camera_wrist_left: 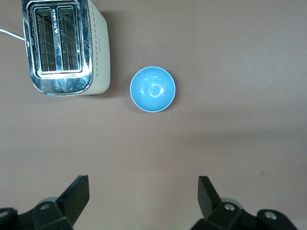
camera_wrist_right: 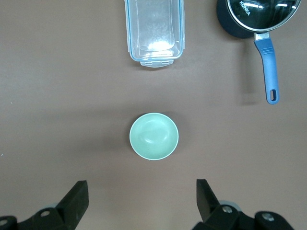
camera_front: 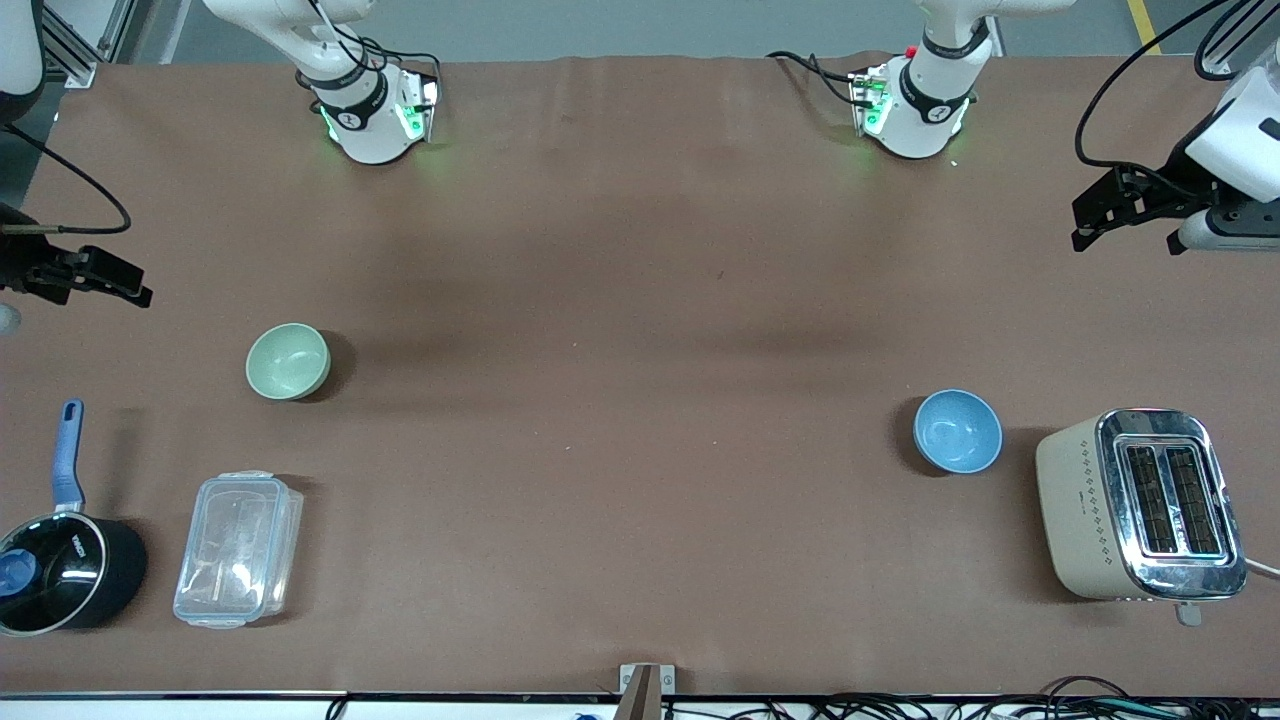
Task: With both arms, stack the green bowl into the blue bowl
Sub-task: 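Move the left gripper down toward the blue bowl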
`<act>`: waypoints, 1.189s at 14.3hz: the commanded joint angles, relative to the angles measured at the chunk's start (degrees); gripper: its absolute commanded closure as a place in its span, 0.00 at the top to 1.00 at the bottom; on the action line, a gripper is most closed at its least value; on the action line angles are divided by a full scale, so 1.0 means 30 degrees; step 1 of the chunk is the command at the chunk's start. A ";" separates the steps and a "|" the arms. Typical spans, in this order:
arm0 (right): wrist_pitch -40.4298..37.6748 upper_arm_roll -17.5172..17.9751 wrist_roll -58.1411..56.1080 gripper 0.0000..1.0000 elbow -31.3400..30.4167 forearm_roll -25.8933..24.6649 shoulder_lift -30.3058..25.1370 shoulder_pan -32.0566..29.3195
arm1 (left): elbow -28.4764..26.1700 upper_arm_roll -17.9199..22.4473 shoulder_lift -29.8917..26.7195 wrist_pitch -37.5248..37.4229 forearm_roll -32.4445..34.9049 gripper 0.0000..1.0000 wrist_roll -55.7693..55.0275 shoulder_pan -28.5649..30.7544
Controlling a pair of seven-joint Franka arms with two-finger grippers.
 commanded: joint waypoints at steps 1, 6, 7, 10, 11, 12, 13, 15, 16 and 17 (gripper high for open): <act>0.0313 0.0059 -0.0104 0.99 -0.0691 -0.0332 -0.0614 0.0043 | -0.0017 -0.0269 -0.0331 -0.0240 -0.0164 1.00 -0.0307 0.0397; 0.0313 0.0059 -0.0104 0.99 -0.0691 -0.0332 -0.0614 0.0043 | 0.0074 -0.0123 0.1102 -0.0299 -0.0047 1.00 0.0158 0.0514; 0.0313 0.0059 -0.0104 0.99 -0.0662 -0.0332 -0.0614 0.0043 | -0.0247 -0.0094 0.1656 0.0137 -0.0047 1.00 0.0189 0.0515; 0.0343 0.0059 -0.0104 0.99 -0.0691 -0.0332 -0.0585 0.0043 | -0.2175 -0.0093 0.2480 0.3670 0.0681 1.00 0.0189 0.0573; 0.0459 0.0059 -0.0104 0.99 -0.0691 -0.0332 -0.0585 0.0014 | -0.3112 -0.0122 0.2685 0.5223 0.0946 1.00 0.0160 0.0573; 0.0750 0.0059 -0.0104 0.99 -0.0894 -0.0332 -0.0556 -0.0015 | -0.4108 -0.0094 0.3006 0.6950 0.1181 1.00 0.0044 0.0573; 0.1362 0.0059 -0.0104 0.99 -0.1505 -0.0332 -0.0556 -0.0102 | -0.4611 -0.0093 0.3473 0.8127 0.1357 1.00 -0.0103 0.0573; 0.2738 0.0001 -0.0133 0.99 -0.2735 -0.0332 -0.0556 -0.0394 | -0.4762 -0.0122 0.4965 0.9598 0.1417 1.00 -0.0075 0.1067; 0.3499 0.0000 -0.0133 0.99 -0.3322 -0.0332 -0.0556 -0.0570 | -0.4791 -0.0123 0.5755 1.0590 0.1476 1.00 -0.0075 0.1303; 0.4406 0.0000 -0.0133 0.99 -0.4023 -0.0332 -0.0527 -0.0804 | -0.4849 -0.0123 0.6372 1.1383 0.1476 1.00 -0.0075 0.1335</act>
